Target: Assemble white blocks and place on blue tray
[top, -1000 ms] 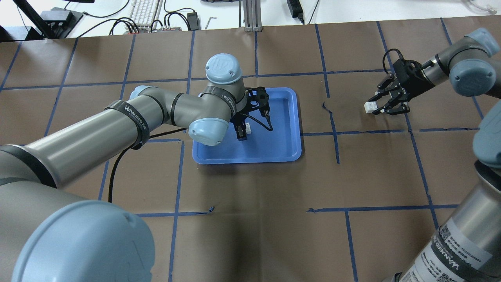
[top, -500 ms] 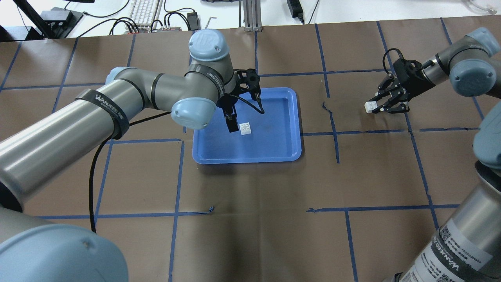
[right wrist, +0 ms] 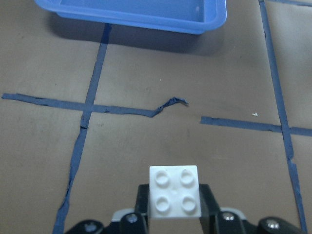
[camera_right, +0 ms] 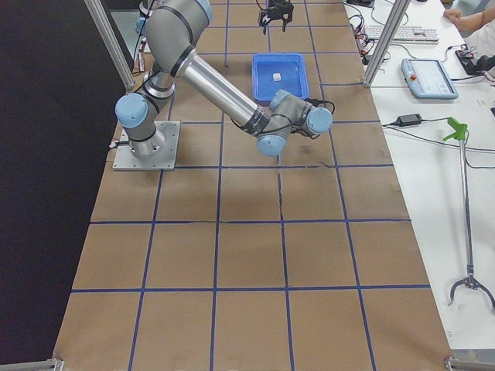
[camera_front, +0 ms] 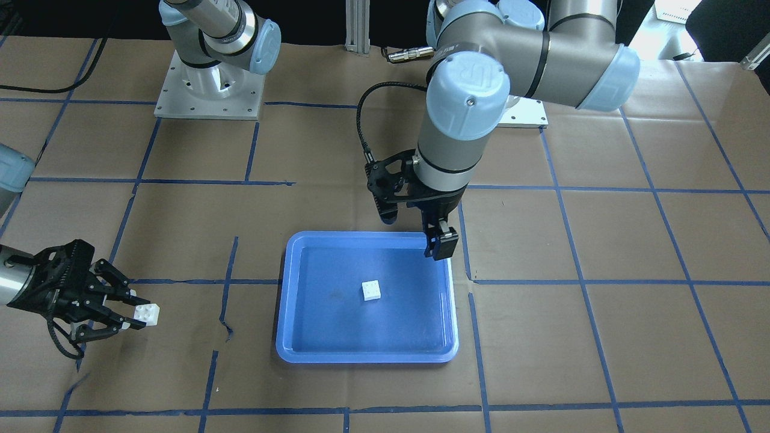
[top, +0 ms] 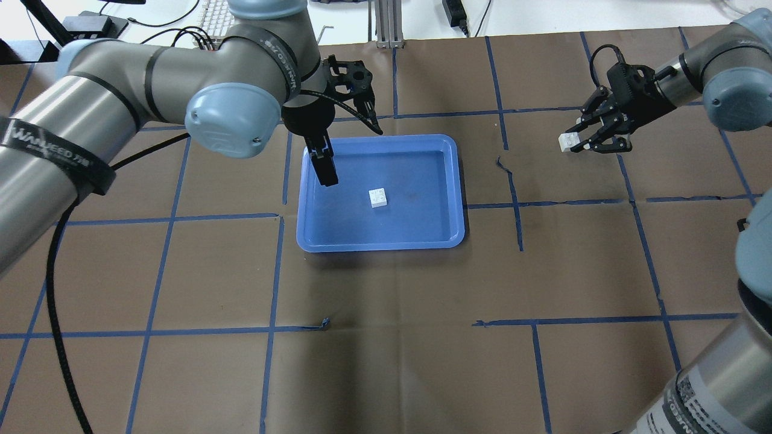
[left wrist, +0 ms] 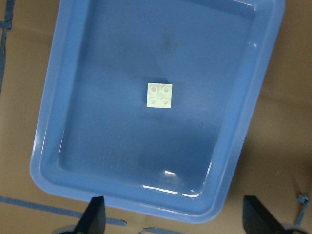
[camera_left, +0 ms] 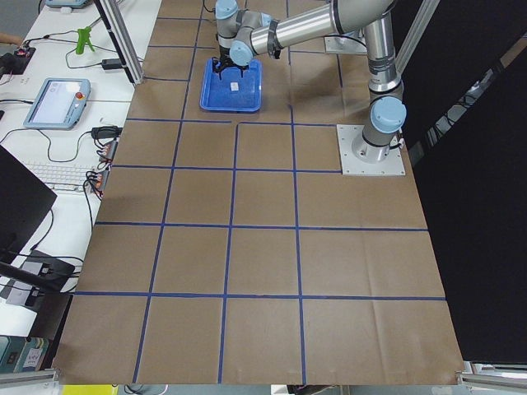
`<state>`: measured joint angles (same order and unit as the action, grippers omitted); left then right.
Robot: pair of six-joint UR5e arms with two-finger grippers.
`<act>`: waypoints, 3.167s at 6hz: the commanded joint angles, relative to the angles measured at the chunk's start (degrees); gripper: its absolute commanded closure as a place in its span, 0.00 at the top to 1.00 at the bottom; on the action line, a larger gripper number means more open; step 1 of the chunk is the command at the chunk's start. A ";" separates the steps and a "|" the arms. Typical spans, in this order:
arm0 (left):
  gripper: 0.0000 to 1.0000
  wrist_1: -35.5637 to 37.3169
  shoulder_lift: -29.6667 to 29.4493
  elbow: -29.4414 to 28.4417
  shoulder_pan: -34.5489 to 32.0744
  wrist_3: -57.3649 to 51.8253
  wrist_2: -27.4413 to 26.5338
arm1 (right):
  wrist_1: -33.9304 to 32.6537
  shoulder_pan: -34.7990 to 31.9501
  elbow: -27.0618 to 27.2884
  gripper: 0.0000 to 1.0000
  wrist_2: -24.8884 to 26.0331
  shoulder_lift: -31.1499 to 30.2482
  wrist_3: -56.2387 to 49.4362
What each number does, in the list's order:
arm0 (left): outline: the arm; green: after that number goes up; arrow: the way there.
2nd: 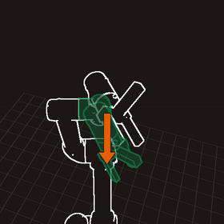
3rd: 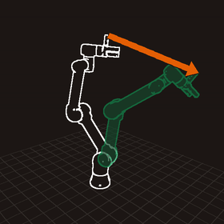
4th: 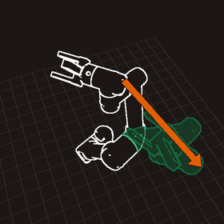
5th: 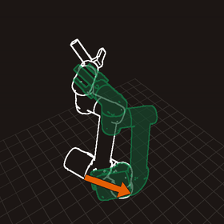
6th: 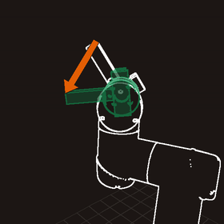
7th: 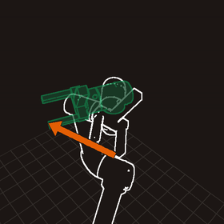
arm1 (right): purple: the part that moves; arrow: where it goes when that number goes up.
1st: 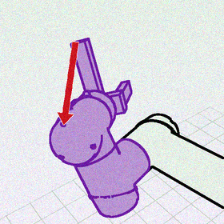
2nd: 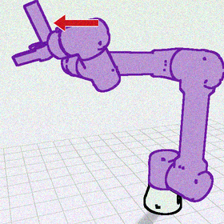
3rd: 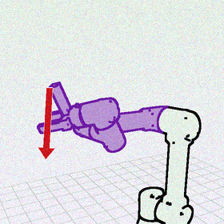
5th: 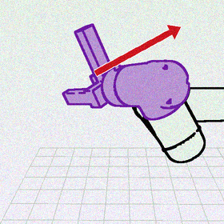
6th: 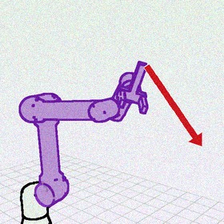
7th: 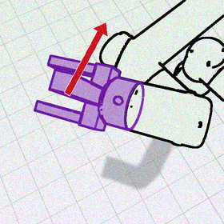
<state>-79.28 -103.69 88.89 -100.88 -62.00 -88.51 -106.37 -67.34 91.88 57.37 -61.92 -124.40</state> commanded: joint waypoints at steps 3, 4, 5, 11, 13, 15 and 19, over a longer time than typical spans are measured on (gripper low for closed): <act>0.99 -11.69 12.00 0.05 9.29 16.56 -0.26 | -5.03 -12.07 7.60 0.25 -4.44 -5.76 14.84; 0.99 -11.60 13.15 0.05 9.21 28.31 -0.26 | -12.56 -16.20 9.79 0.25 -4.80 -5.76 22.81; 0.99 -11.34 14.46 0.49 9.38 36.78 -0.35 | -16.72 -18.50 11.03 0.25 -4.89 -5.76 27.24; 0.99 -10.99 16.68 0.84 10.44 68.94 -0.44 | -44.01 -29.60 16.23 0.25 -2.80 1.54 48.20; 0.99 -10.81 16.68 0.84 10.44 69.03 -0.44 | -44.54 -29.60 16.32 0.25 -1.03 2.06 48.11; 0.99 -10.90 16.68 0.84 10.44 69.12 -0.44 | -44.71 -29.77 16.32 0.25 -1.12 3.29 48.20; 0.99 -10.90 16.68 0.84 10.44 69.21 -0.44 | -45.85 -29.77 15.88 0.25 -1.47 4.17 48.90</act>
<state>-90.18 -87.01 89.74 -90.44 7.20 -88.95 -152.12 -97.12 107.84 55.97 -57.92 -75.66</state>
